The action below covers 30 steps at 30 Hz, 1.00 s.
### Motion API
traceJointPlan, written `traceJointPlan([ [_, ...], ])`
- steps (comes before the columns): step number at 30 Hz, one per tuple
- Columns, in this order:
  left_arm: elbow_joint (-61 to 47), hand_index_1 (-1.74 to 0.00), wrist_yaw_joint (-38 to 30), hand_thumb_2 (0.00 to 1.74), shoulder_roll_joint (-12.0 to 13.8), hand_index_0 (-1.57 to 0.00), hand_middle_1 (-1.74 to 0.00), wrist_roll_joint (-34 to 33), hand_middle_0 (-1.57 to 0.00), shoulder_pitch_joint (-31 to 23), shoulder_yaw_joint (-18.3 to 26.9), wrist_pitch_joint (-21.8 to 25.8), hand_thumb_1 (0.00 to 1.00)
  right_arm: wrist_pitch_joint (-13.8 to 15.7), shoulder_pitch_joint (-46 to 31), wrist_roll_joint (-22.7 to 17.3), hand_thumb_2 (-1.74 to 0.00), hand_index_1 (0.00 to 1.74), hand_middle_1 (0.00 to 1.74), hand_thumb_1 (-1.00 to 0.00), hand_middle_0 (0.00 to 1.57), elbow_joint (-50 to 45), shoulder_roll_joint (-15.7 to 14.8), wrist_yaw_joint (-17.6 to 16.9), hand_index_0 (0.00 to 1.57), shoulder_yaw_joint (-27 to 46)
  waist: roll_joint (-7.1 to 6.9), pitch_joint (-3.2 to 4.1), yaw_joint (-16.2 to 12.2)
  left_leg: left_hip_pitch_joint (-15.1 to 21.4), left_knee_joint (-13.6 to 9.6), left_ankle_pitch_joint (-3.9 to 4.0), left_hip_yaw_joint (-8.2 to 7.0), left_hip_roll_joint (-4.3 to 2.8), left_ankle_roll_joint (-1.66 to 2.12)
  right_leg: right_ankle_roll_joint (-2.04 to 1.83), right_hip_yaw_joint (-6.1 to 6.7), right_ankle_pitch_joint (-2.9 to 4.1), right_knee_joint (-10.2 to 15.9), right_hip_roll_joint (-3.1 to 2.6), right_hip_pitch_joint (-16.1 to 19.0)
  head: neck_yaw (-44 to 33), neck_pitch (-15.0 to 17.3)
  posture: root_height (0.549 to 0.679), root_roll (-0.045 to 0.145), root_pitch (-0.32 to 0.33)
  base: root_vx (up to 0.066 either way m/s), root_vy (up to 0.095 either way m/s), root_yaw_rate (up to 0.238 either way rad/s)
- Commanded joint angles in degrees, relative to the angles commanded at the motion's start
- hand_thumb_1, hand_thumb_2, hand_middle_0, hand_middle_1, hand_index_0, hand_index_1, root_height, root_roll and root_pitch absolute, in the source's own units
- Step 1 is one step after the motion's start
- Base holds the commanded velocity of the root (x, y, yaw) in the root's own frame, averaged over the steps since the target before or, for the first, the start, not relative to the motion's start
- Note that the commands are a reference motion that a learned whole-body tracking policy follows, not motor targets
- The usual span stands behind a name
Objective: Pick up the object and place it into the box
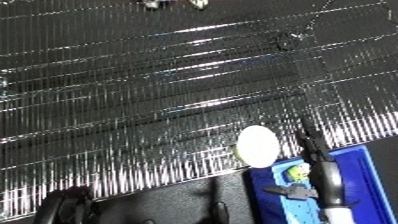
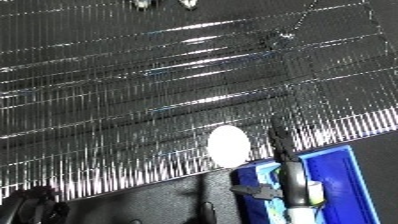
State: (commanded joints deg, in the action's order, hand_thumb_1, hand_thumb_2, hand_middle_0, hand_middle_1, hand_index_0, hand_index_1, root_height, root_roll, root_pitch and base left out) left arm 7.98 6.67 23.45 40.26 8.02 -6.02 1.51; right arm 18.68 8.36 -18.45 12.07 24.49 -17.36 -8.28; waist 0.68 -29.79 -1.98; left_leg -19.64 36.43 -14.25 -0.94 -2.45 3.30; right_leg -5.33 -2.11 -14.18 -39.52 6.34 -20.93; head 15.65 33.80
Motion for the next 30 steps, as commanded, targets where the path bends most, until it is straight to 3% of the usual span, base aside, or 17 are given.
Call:
traceJointPlan([
  [15,-0.1,-1.74,-0.5,1.74,-0.4,-1.57,-1.74,-0.8,-1.57,1.8,0.1,-0.8,1.00,-1.4,3.7,-0.7,0.00,0.00,0.00,0.00,0.00,1.1,0.2,2.3,0.00,-0.2,0.99,0.00,0.3,-6.2,6.9,-2.90,0.67,0.69,-0.71,0.90,0.59,-2.39,-7.3,0.46,-6.2,2.1,0.5,0.637,0.058,0.015,-0.020,-0.007,0.030],
  [30,0.6,-1.74,-1.1,1.74,-0.4,-1.57,-1.74,-1.1,-1.57,3.6,-0.2,-2.0,1.00,-3.3,8.4,-1.6,0.00,0.00,0.00,0.00,0.00,3.2,-0.6,4.8,0.00,-0.5,1.39,0.00,1.2,-7.8,9.4,-4.14,0.98,0.78,-0.85,1.06,0.08,-2.94,-10.0,1.29,-8.1,3.9,2.0,0.631,0.058,0.017,0.006,-0.005,0.043],
])
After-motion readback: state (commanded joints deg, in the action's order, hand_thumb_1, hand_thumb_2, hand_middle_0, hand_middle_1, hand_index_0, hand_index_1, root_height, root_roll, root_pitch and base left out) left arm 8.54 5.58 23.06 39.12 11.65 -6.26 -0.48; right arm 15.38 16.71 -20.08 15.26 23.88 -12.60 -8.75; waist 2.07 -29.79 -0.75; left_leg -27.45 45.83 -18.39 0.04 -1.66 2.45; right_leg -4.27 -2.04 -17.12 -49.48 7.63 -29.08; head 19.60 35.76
